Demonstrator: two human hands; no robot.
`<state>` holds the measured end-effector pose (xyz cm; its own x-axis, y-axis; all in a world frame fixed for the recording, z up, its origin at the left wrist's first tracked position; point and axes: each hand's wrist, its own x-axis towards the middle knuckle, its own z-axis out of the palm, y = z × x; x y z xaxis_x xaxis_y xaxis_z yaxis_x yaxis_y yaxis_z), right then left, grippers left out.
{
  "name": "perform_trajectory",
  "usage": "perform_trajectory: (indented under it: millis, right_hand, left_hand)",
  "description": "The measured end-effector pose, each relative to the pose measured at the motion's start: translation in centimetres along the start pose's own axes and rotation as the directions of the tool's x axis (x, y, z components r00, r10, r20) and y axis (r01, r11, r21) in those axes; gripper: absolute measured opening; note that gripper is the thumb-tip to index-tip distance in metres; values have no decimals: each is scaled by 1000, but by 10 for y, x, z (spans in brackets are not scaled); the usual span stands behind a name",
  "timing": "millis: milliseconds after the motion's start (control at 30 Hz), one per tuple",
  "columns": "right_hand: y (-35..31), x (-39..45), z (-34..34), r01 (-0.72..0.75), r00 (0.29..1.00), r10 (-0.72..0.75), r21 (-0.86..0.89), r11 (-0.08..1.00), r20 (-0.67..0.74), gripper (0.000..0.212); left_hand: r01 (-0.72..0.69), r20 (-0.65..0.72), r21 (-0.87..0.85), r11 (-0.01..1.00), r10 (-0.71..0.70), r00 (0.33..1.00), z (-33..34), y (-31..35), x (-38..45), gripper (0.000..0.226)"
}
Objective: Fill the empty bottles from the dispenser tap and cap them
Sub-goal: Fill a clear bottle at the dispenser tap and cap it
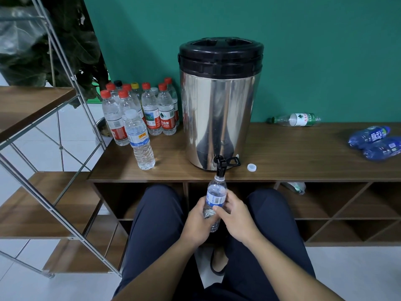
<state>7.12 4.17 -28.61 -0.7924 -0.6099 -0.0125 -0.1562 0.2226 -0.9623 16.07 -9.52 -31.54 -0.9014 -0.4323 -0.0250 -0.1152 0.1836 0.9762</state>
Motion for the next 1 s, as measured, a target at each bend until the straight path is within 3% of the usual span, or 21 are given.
perform_trajectory:
  millis: [1000]
  right_hand:
    - [-1, 0, 0, -3, 1000, 3, 16, 1000, 3, 57]
  left_hand:
    - [-24, -6, -2, 1000, 24, 1000, 1, 1, -1, 46]
